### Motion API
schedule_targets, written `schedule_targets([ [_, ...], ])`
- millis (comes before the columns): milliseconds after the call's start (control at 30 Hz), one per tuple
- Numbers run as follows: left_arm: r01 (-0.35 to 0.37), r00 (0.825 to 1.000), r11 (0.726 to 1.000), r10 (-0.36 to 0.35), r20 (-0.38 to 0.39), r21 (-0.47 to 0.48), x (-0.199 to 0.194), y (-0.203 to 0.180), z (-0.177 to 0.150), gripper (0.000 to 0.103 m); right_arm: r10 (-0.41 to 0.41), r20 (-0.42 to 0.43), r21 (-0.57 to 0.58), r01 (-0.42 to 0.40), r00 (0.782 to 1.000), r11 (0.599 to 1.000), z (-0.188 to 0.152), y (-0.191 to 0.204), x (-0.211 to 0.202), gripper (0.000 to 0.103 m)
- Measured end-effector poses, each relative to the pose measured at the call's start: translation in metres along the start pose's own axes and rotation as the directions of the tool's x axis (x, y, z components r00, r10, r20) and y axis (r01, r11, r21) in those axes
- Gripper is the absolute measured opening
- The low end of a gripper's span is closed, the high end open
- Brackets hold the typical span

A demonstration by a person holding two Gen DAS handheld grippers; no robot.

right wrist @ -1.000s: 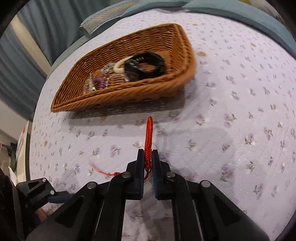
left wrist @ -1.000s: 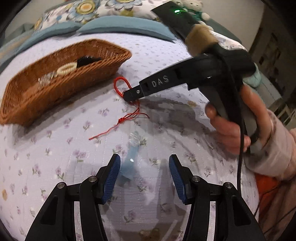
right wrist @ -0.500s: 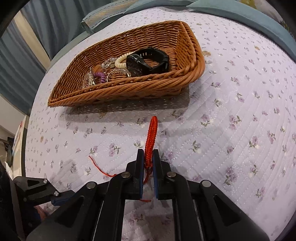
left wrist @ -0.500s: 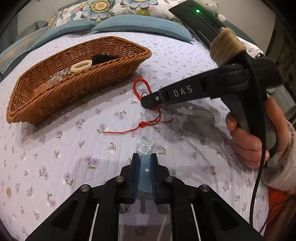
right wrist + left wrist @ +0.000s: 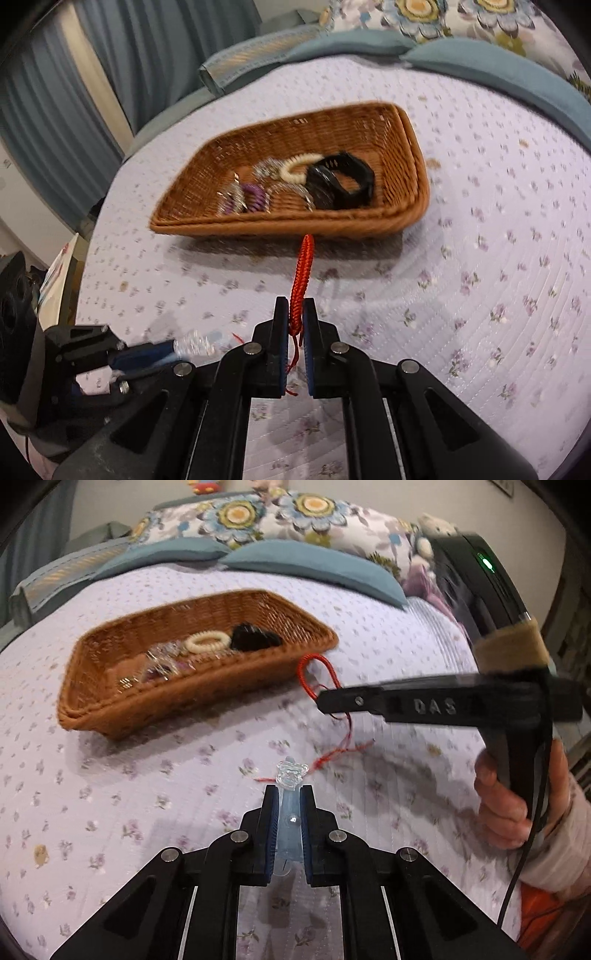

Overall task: Organize jewelry
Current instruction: 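Carry the red cord and blue clip into the basket and open both tools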

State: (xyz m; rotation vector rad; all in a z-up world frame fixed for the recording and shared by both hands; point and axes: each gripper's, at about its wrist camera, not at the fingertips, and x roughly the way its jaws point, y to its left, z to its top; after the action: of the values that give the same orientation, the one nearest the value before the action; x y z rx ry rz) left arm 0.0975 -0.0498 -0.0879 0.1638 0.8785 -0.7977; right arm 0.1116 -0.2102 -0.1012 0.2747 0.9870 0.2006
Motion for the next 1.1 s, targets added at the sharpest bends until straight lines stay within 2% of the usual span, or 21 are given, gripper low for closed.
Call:
schedule_targets([
  [167, -0.009, 0.996, 0.998, 0.015, 0.091, -0.066, -0.019, 0.012, 0.011, 0.011, 0.007, 0.051, -0.040, -0.005, 0.999, 0.999, 0.001, 0.010, -0.016, 0.009],
  [433, -0.039, 0.989, 0.987, 0.060, 0.137, -0.154, -0.026, 0.029, 0.020, 0.011, 0.016, 0.091, -0.090, -0.007, 0.996, 0.996, 0.002, 0.024, -0.035, 0.009],
  [567, -0.039, 0.980, 0.983, 0.073, 0.185, -0.182, -0.038, 0.035, 0.034, 0.011, 0.024, 0.134, -0.091, -0.012, 0.991, 0.996, 0.019, 0.028, -0.051, 0.009],
  [733, -0.049, 0.969, 0.974, 0.099, 0.224, -0.221, -0.049, 0.056, 0.066, 0.011, 0.023, 0.181, -0.087, -0.007, 0.983, 0.996, 0.062, 0.025, -0.059, 0.009],
  [800, -0.073, 0.965, 0.970, 0.128, 0.230, -0.232, -0.047, 0.067, 0.081, 0.011, 0.037, 0.196, -0.073, -0.023, 0.980, 0.997, 0.083, 0.022, -0.055, 0.009],
  [900, -0.068, 0.960, 0.957, 0.140, 0.242, -0.281, -0.037, 0.094, 0.104, 0.011, 0.029, 0.208, -0.063, -0.016, 0.978, 0.998, 0.112, 0.018, -0.040, 0.009],
  [1000, -0.061, 0.958, 0.944, 0.146, 0.245, -0.324, -0.024, 0.117, 0.117, 0.011, 0.043, 0.176, -0.038, -0.037, 0.984, 0.999, 0.138, 0.012, -0.007, 0.009],
  [1100, -0.062, 0.960, 0.929, 0.156, 0.233, -0.365, -0.004, 0.137, 0.123, 0.011, 0.024, 0.126, -0.019, -0.022, 0.992, 1.000, 0.149, 0.005, 0.031, 0.009],
])
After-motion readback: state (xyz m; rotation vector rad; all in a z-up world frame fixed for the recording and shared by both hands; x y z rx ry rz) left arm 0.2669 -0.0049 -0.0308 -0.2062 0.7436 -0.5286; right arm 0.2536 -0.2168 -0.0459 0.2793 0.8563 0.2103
